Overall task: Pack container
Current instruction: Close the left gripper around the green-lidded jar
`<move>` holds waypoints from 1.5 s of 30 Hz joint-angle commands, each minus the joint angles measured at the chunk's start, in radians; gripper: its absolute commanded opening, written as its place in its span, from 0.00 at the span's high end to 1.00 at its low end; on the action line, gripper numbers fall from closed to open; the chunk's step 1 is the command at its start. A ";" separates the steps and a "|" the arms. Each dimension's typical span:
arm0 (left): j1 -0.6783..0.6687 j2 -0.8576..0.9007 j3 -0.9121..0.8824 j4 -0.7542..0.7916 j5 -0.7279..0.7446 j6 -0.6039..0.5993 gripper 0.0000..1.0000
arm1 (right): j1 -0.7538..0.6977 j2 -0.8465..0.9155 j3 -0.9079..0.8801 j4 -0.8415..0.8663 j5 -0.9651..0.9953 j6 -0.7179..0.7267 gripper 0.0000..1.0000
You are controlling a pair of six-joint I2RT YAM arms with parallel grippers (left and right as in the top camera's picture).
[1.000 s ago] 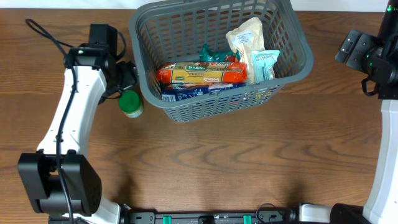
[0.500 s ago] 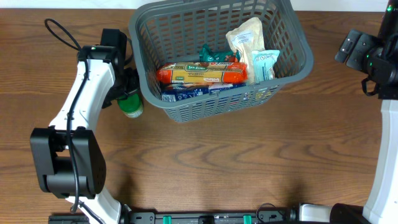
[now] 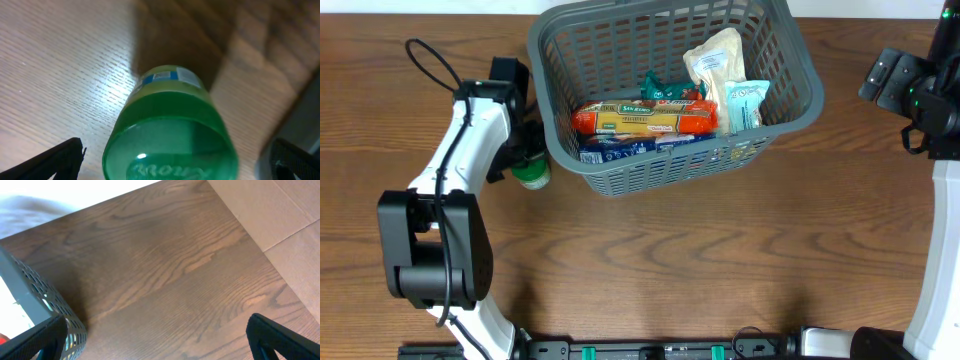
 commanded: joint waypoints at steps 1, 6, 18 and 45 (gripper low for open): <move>0.000 0.011 -0.040 0.013 0.003 -0.018 0.01 | -0.004 -0.001 0.005 -0.002 0.017 0.013 0.01; 0.000 0.011 -0.067 0.061 0.003 -0.013 0.01 | -0.004 -0.001 0.005 -0.002 0.017 0.013 0.01; 0.000 0.011 -0.067 0.109 0.003 -0.011 0.02 | -0.004 -0.001 0.005 -0.002 0.017 0.013 0.01; 0.000 0.012 -0.082 0.129 0.002 -0.011 0.00 | -0.004 -0.001 0.005 -0.001 0.017 0.013 0.01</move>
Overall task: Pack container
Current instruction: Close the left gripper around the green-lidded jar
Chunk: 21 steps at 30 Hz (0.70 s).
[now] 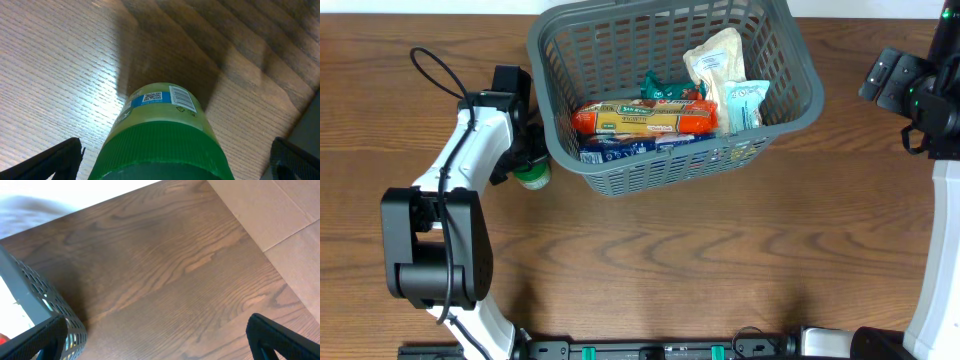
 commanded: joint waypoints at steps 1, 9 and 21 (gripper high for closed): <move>0.000 0.012 -0.021 0.001 0.000 -0.012 0.00 | -0.004 -0.001 0.005 -0.001 0.017 0.013 0.01; 0.000 0.012 -0.023 0.002 -0.013 0.012 0.09 | -0.004 -0.001 0.005 -0.001 0.017 0.013 0.01; 0.001 0.009 -0.018 0.007 -0.012 0.189 0.95 | -0.004 -0.001 0.005 -0.001 0.017 0.013 0.01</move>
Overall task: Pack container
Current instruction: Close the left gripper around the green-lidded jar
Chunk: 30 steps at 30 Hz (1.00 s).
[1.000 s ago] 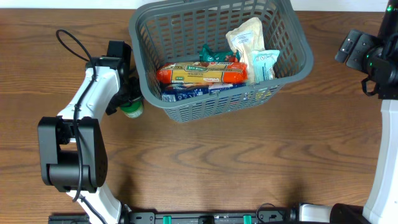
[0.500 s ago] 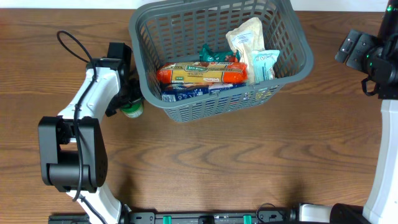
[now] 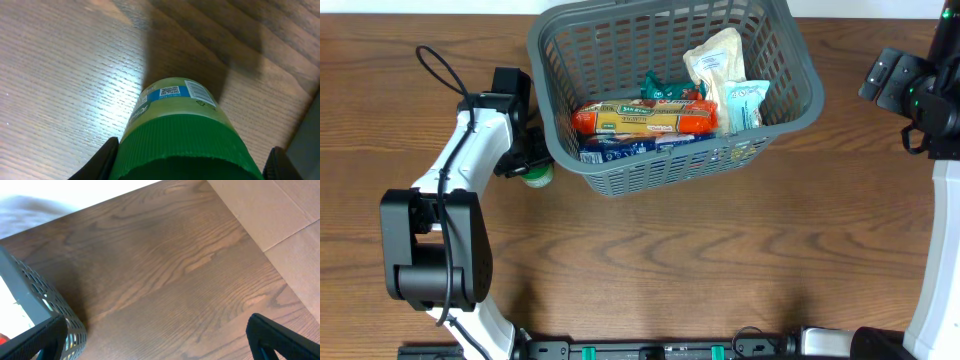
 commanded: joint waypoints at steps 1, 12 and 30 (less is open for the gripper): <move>0.000 0.012 -0.002 0.006 -0.009 0.070 0.94 | -0.004 -0.001 0.005 -0.001 0.017 0.013 0.01; 0.000 0.007 0.000 0.003 -0.009 0.071 0.94 | -0.004 -0.001 0.005 -0.001 0.017 0.013 0.01; 0.001 0.008 0.005 0.002 -0.009 0.085 0.25 | -0.005 -0.001 0.005 -0.001 0.017 0.013 0.01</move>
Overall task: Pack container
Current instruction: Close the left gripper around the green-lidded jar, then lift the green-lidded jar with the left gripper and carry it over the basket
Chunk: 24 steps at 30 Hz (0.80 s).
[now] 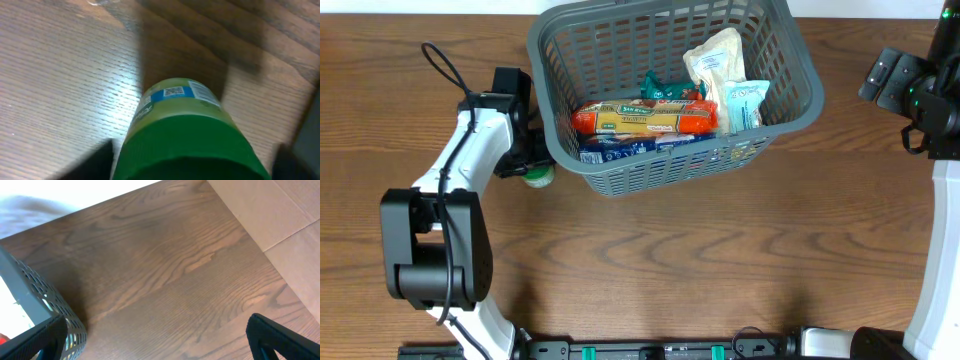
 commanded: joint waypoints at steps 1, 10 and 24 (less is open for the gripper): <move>0.001 0.006 0.005 0.001 -0.010 0.009 0.21 | -0.004 -0.001 0.005 -0.001 0.017 0.013 0.01; 0.001 0.016 0.004 0.002 -0.010 0.009 0.11 | -0.004 -0.001 0.005 -0.001 0.017 0.013 0.01; 0.000 0.089 0.003 0.037 -0.010 0.021 0.11 | -0.004 -0.001 0.005 -0.001 0.017 0.013 0.01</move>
